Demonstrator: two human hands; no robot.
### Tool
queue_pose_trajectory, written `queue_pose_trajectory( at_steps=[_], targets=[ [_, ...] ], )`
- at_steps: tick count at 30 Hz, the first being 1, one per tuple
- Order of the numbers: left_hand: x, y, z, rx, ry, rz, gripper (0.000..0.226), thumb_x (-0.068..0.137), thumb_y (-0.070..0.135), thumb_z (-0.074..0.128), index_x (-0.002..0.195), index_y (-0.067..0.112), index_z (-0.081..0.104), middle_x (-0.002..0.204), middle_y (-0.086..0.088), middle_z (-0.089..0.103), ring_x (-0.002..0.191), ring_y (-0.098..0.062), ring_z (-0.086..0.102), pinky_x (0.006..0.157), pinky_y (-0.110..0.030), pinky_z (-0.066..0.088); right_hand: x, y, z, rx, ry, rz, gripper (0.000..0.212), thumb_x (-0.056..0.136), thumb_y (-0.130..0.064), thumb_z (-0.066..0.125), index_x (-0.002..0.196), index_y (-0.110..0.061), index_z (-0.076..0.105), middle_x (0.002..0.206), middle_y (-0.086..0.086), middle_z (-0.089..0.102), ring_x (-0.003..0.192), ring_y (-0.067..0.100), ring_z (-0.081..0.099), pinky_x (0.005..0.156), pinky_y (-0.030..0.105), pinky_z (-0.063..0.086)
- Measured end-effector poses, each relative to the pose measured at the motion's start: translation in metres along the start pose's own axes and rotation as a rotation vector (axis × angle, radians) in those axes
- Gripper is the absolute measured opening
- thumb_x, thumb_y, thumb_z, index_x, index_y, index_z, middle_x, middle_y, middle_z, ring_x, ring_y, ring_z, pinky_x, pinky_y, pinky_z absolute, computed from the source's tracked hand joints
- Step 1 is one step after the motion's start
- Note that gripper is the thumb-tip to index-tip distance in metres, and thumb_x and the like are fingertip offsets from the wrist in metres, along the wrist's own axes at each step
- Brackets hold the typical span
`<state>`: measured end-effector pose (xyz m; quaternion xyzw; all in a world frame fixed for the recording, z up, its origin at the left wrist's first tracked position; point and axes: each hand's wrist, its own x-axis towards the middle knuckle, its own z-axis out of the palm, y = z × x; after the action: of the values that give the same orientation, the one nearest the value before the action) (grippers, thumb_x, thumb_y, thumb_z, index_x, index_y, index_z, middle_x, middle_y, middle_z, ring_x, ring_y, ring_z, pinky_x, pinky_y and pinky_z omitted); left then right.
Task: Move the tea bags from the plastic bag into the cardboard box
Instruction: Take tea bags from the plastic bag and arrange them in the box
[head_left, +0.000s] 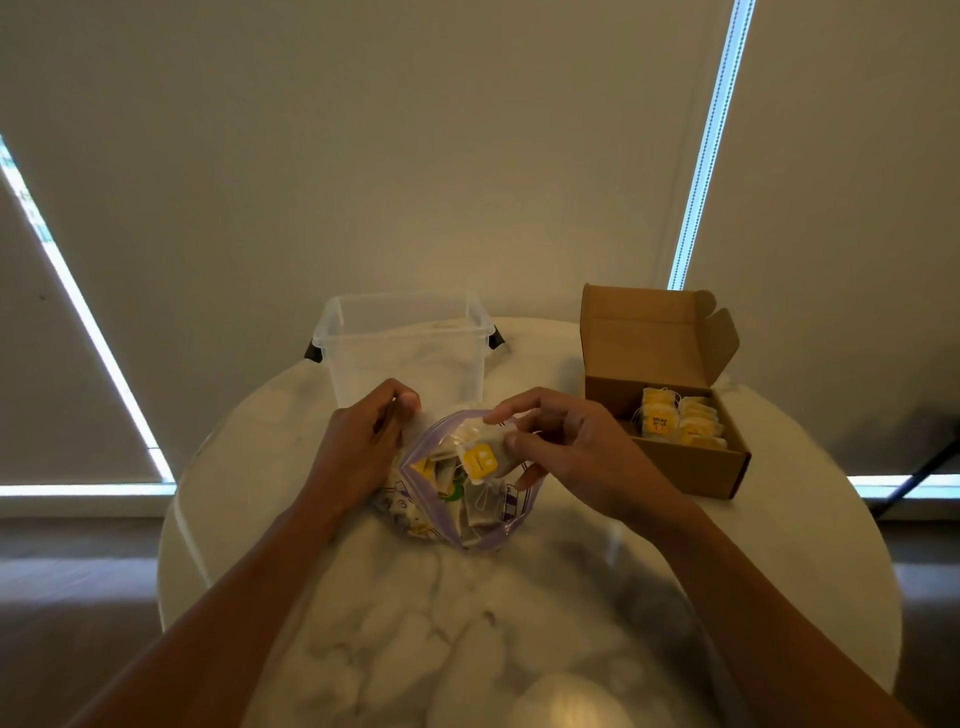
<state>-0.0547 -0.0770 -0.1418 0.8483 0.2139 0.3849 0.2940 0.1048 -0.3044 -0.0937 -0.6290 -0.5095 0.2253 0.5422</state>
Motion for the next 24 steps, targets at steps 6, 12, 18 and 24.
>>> queue_pose_trajectory(
  at_steps=[6, 12, 18, 24],
  targets=[
    [0.0, -0.001, 0.0, -0.009, -0.016, -0.007, 0.04, 0.11, 0.058, 0.039, 0.094, 0.029, 0.062, 0.076, 0.001, 0.067, 0.064, -0.005, 0.054, 0.059, -0.015, 0.039, -0.004, 0.001, 0.006, -0.049, -0.066, 0.004, 0.011, 0.099, -0.022, 0.074, 0.105, -0.027, 0.081, 0.107, -0.007, 0.079, 0.098, 0.021, 0.077, 0.083, 0.037, 0.066],
    [0.001, -0.003, 0.0, 0.01, -0.018, -0.003, 0.039, 0.11, 0.058, 0.04, 0.094, 0.03, 0.061, 0.079, 0.0, 0.069, 0.07, -0.014, 0.061, 0.062, -0.018, 0.042, -0.005, 0.008, 0.018, -0.198, -0.016, -0.13, 0.024, 0.093, -0.029, 0.081, 0.114, -0.029, 0.07, 0.108, -0.012, 0.07, 0.105, 0.015, 0.07, 0.081, 0.042, 0.066],
    [0.001, -0.003, 0.001, -0.001, -0.023, 0.016, 0.038, 0.111, 0.057, 0.039, 0.093, 0.032, 0.061, 0.082, 0.001, 0.072, 0.077, -0.016, 0.066, 0.067, -0.025, 0.049, -0.006, 0.0, 0.014, -0.303, -0.059, -0.169, 0.018, 0.103, -0.031, 0.068, 0.118, -0.036, 0.076, 0.116, -0.018, 0.06, 0.112, 0.005, 0.062, 0.088, 0.031, 0.063],
    [0.0, -0.004, 0.0, 0.028, -0.006, 0.012, 0.03, 0.115, 0.045, 0.047, 0.088, 0.038, 0.059, 0.077, 0.006, 0.07, 0.069, -0.007, 0.06, 0.065, -0.022, 0.046, -0.007, -0.008, -0.008, 0.06, 0.083, -0.197, 0.007, 0.1, -0.011, 0.07, 0.106, -0.013, 0.073, 0.106, 0.001, 0.075, 0.104, 0.019, 0.073, 0.091, 0.036, 0.062]
  ],
)
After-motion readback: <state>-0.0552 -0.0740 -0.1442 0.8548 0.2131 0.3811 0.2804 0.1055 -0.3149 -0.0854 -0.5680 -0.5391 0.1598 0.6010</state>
